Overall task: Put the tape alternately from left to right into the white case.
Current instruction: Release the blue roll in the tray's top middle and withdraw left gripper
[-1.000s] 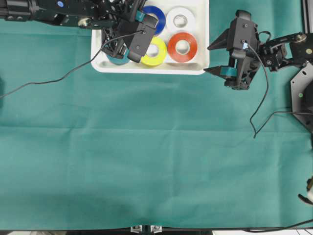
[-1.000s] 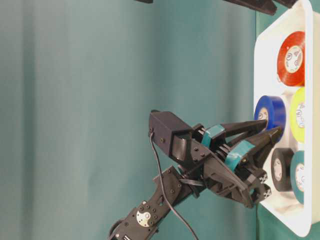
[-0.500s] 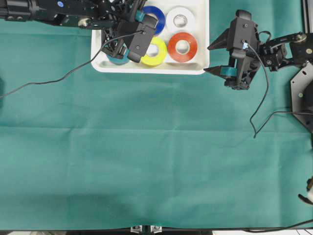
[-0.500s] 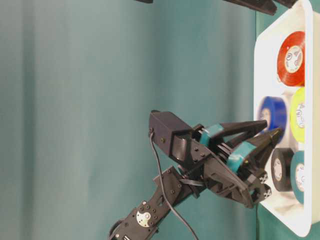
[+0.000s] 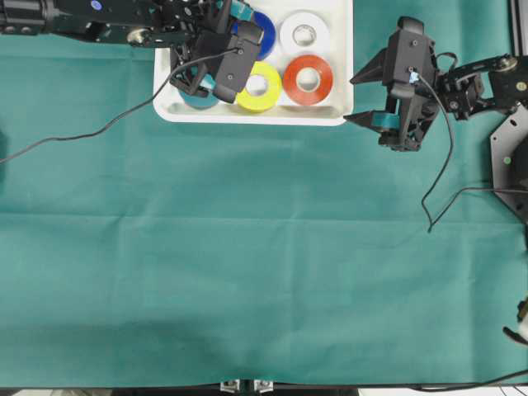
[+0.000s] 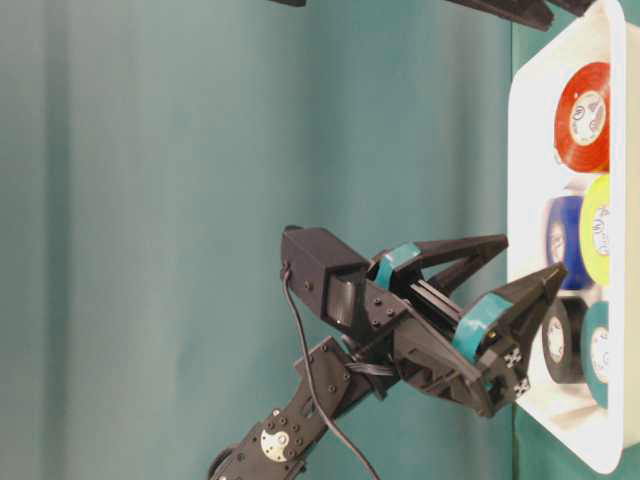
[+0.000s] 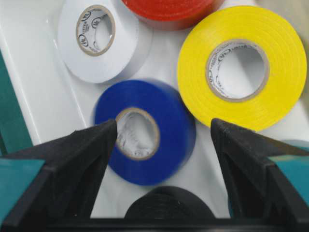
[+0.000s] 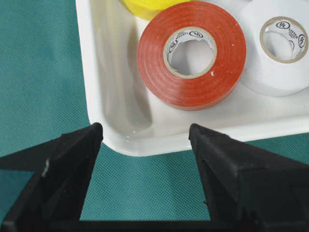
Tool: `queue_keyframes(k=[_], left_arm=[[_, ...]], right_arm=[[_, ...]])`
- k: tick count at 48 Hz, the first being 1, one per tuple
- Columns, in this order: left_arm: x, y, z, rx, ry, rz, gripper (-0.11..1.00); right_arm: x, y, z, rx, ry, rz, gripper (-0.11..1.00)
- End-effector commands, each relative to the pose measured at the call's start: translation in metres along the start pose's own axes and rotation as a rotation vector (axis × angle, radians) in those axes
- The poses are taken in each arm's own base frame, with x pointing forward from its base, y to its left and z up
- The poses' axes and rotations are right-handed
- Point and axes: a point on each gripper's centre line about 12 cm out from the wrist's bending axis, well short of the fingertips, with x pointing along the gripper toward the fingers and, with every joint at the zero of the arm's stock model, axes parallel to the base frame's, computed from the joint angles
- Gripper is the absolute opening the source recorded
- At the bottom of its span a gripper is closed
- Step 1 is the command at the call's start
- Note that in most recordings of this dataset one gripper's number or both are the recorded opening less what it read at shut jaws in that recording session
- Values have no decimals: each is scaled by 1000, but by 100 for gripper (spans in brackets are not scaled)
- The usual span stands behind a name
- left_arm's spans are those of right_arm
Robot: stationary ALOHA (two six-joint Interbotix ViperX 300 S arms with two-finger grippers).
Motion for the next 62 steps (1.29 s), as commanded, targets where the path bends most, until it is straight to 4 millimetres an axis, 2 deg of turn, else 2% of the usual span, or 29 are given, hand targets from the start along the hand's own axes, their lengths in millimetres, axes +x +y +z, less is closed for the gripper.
queue_keyframes(k=[1,12,30,39,52,62], left_arm=[[-18,12,10,-3,-36,46,89],[-34,3,14,9,-56,46,88],[-63,-47,29,46,-114,-11,88],[-75,-66,45,31,-171,-23,88],[-82,-90,61,-39,-211,-72,87],[-84,-105,66,-126,-213,-113,87]], right_arm=[[-3,1,8,0,-30,6,78],[-3,1,7,1,-28,6,78],[-3,1,9,0,-31,6,78],[-3,2,10,-1,-33,6,78],[-3,1,10,0,-34,6,78],[-3,2,8,0,-31,8,78]])
